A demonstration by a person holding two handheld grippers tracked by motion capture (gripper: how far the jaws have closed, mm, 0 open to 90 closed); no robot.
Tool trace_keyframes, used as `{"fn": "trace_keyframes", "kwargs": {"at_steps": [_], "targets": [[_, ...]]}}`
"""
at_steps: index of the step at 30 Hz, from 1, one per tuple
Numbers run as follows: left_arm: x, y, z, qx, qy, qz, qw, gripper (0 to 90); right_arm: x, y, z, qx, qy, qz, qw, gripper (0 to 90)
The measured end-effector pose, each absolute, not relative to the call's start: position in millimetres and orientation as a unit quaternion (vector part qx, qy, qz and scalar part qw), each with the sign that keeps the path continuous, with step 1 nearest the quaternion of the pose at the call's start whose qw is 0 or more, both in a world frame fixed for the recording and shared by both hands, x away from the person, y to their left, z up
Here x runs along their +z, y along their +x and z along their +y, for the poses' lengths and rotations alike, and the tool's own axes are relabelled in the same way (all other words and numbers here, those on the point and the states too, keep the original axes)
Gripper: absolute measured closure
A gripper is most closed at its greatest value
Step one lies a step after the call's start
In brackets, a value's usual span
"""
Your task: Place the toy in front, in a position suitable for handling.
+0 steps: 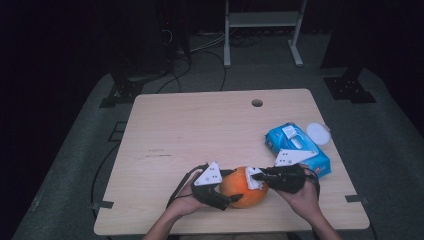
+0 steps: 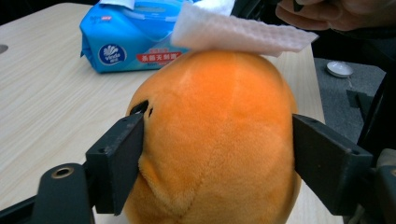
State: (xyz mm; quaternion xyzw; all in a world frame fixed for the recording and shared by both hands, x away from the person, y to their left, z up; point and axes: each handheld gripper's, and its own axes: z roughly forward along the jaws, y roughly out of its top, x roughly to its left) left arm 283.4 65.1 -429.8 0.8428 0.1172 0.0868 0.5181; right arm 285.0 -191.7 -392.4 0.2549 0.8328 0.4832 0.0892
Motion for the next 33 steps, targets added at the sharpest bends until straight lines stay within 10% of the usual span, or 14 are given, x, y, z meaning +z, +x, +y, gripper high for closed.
{"fn": "trace_keyframes", "kwargs": {"at_steps": [33], "targets": [[-429, 280, 59, 0.092, 0.841, 0.104, 0.524, 21.6, -390, 275, -176, 0.493, 0.220, 0.839, 0.075, 81.5]]}}
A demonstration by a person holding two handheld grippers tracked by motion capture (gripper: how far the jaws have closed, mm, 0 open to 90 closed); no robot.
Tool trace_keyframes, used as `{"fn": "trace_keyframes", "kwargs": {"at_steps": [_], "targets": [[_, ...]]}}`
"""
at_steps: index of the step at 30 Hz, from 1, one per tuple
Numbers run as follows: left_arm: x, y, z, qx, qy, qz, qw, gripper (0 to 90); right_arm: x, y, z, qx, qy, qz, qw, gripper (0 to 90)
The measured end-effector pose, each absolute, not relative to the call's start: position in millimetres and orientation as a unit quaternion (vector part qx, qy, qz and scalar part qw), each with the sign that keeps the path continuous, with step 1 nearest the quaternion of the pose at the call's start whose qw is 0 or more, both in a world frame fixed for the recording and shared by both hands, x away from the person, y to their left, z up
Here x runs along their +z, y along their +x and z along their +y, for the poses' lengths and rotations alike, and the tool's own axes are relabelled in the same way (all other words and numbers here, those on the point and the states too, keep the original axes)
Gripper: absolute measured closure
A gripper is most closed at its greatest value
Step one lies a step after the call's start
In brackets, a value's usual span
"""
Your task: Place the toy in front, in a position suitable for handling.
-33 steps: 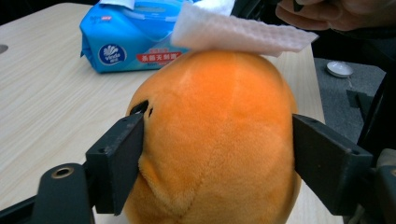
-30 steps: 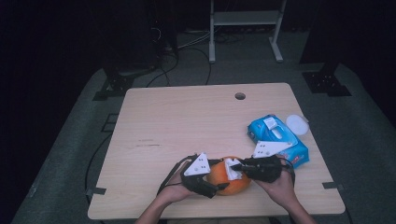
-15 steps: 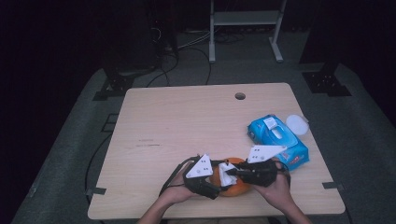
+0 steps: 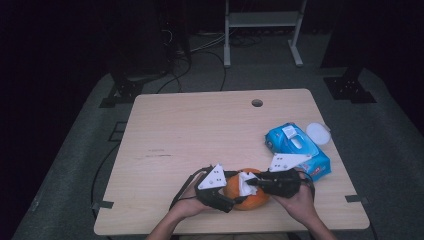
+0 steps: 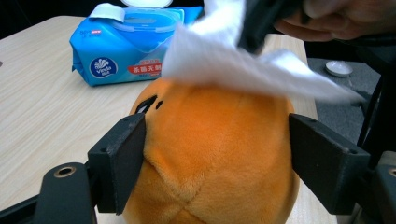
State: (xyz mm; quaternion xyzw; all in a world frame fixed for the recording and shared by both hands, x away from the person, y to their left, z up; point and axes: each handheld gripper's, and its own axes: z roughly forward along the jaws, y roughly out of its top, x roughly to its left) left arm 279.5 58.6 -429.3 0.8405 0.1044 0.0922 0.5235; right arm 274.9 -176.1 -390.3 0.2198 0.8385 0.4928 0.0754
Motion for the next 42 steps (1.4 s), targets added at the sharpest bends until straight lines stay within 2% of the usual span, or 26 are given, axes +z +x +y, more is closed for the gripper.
{"fn": "trace_keyframes", "kwargs": {"at_steps": [5, 17, 25, 34, 36, 42], "targets": [[-430, 282, 65, 0.090, 0.842, 0.109, 0.520, 22.8, -390, 275, -173, 0.488, 0.215, 0.843, 0.079, 81.6], [-432, 289, 75, 0.085, 0.839, 0.132, 0.521, 23.0, -395, 287, -207, 0.469, 0.259, 0.839, 0.094, 81.7], [-432, 305, 99, 0.092, 0.824, 0.187, 0.528, 24.9, -400, 295, -222, 0.460, 0.277, 0.839, 0.086, 81.7], [-434, 297, 88, 0.070, 0.836, 0.150, 0.523, 24.6, -394, 289, -205, 0.474, 0.257, 0.838, 0.085, 81.6], [-434, 296, 88, 0.060, 0.838, 0.136, 0.525, 20.3, -400, 291, -205, 0.477, 0.260, 0.837, 0.073, 81.7], [-434, 293, 81, 0.072, 0.846, 0.127, 0.513, 21.8, -399, 288, -199, 0.479, 0.256, 0.836, 0.082, 81.6]]}}
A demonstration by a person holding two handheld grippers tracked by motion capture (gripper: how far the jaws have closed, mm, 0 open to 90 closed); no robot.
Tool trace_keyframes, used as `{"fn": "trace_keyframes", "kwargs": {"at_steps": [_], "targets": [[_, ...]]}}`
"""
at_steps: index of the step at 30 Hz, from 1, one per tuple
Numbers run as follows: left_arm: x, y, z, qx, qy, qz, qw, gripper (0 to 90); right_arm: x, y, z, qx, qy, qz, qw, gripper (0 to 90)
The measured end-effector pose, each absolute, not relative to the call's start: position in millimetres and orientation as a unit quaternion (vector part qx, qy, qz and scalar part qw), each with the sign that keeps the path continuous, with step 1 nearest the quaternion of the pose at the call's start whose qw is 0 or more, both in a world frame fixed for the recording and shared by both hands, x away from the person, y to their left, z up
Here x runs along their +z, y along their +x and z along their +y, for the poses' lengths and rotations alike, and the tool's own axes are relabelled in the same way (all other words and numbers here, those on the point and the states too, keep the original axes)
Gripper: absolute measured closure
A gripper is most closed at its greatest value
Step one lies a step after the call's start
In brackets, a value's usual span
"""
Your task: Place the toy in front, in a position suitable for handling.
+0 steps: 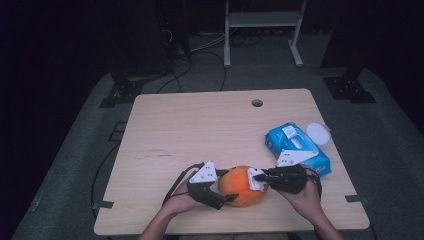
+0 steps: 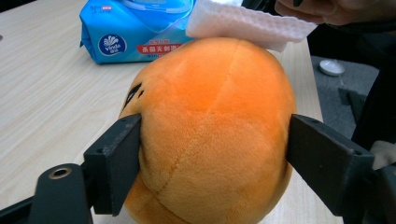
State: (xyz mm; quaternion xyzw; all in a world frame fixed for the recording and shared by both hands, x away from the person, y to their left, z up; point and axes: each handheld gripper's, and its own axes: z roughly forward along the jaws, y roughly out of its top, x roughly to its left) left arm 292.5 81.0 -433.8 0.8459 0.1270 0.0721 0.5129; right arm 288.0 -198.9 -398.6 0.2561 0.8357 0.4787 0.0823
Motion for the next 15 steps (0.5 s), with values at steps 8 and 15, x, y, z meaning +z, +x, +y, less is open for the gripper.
{"fn": "trace_keyframes", "kwargs": {"at_steps": [8, 15], "targets": [[-436, 298, 87, 0.074, 0.841, 0.155, 0.513, 26.3, -398, 292, -206, 0.474, 0.262, 0.836, 0.090, 81.8], [-437, 301, 91, 0.070, 0.838, 0.170, 0.514, 26.0, -403, 296, -227, 0.468, 0.289, 0.830, 0.091, 81.8]]}}
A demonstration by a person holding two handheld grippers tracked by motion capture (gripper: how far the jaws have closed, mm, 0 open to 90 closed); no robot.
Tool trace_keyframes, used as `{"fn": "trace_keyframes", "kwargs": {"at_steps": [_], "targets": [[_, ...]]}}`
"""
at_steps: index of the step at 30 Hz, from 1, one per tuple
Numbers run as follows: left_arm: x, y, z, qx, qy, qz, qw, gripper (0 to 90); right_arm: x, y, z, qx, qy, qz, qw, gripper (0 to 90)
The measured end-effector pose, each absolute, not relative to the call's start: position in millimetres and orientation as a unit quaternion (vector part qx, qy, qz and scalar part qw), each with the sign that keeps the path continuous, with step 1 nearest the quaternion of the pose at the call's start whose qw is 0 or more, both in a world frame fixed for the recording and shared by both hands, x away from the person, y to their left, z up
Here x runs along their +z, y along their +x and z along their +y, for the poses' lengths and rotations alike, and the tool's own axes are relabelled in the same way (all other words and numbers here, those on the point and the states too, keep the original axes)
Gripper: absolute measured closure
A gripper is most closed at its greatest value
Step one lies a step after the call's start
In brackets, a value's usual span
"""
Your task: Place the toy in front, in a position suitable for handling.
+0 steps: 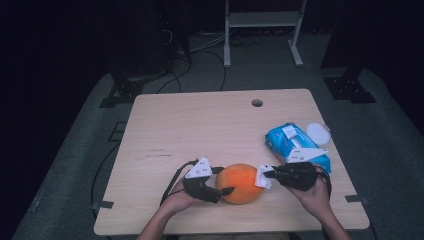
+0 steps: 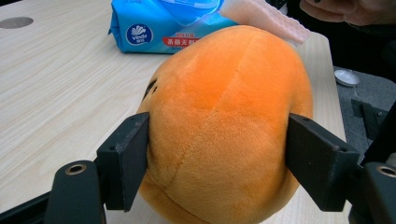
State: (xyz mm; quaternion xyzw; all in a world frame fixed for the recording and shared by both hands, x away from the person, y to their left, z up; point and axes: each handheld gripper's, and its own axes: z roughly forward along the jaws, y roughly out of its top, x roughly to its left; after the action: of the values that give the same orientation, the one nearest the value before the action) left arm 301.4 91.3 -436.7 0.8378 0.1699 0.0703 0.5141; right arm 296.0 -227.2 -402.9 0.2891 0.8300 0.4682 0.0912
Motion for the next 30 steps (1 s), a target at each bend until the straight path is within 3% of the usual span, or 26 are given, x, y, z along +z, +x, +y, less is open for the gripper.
{"fn": "trace_keyframes", "kwargs": {"at_steps": [10, 21, 30], "targets": [[-436, 298, 86, 0.076, 0.841, 0.164, 0.509, 26.3, -397, 288, -204, 0.471, 0.258, 0.838, 0.093, 81.9], [-437, 306, 96, 0.066, 0.831, 0.200, 0.515, 26.7, -404, 298, -236, 0.453, 0.295, 0.836, 0.095, 81.9], [-435, 298, 85, 0.068, 0.834, 0.188, 0.515, 26.5, -401, 294, -214, 0.460, 0.274, 0.839, 0.095, 81.9]]}}
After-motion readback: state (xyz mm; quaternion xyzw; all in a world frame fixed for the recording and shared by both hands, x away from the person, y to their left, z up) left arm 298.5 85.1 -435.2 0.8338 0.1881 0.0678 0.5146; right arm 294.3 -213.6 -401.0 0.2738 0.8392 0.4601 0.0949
